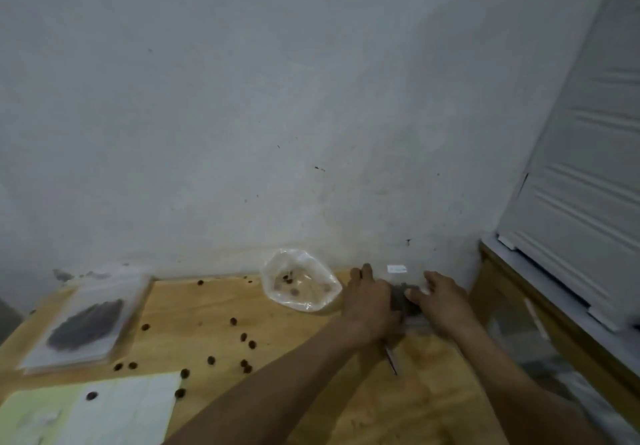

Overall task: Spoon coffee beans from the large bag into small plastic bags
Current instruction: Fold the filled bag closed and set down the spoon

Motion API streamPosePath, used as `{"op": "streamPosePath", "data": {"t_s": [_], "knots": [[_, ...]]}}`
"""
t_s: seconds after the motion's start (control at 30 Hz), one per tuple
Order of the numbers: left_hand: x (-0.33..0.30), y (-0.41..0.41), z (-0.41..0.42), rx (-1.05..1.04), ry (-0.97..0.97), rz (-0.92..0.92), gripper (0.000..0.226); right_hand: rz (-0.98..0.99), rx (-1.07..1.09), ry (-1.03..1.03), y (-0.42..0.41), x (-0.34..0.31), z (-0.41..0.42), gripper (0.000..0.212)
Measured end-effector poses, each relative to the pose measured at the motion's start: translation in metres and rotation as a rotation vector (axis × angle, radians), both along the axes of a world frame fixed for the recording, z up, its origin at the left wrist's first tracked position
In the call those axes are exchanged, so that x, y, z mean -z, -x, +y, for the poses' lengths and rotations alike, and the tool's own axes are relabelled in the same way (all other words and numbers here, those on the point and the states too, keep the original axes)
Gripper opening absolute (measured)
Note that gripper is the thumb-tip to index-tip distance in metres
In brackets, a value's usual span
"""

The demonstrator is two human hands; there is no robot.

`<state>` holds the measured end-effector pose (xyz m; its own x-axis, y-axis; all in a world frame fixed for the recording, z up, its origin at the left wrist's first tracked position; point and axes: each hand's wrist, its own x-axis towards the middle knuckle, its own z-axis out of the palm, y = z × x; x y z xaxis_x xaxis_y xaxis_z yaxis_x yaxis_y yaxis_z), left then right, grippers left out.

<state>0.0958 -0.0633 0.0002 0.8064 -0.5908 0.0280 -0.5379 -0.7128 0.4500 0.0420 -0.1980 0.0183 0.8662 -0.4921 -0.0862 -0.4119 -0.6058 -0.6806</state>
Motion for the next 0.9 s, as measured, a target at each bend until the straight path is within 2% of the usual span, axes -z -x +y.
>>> {"op": "streamPosePath", "data": {"t_s": [0.07, 0.2, 0.47, 0.57, 0.7, 0.77, 0.9], "knots": [[0.006, 0.005, -0.002, 0.023, -0.125, -0.093, 0.037, 0.033, -0.013, 0.032, 0.002, 0.010, 0.001, 0.055], [0.011, 0.005, 0.002, 0.058, -0.177, -0.169, 0.036, 0.006, 0.008, 0.029, 0.000, 0.018, 0.004, 0.042], [0.016, -0.012, 0.010, 0.072, -0.157, -0.117, 0.049, -0.011, 0.028, 0.001, -0.006, 0.017, 0.013, 0.037], [0.015, -0.010, 0.017, 0.095, -0.031, -0.106, 0.060, -0.023, 0.037, 0.017, -0.005, 0.015, 0.015, 0.049], [0.008, -0.009, 0.030, 0.158, 0.281, -0.145, 0.039, -0.138, 0.049, 0.092, -0.007, 0.003, 0.022, 0.049], [-0.003, -0.007, 0.041, 0.142, 0.439, -0.182, 0.037, -0.178, 0.044, 0.124, -0.012, -0.006, 0.031, 0.049], [-0.031, -0.011, 0.083, 0.040, 0.576, -0.275, 0.037, -0.331, -0.013, 0.148, -0.028, -0.032, 0.068, 0.045]]}}
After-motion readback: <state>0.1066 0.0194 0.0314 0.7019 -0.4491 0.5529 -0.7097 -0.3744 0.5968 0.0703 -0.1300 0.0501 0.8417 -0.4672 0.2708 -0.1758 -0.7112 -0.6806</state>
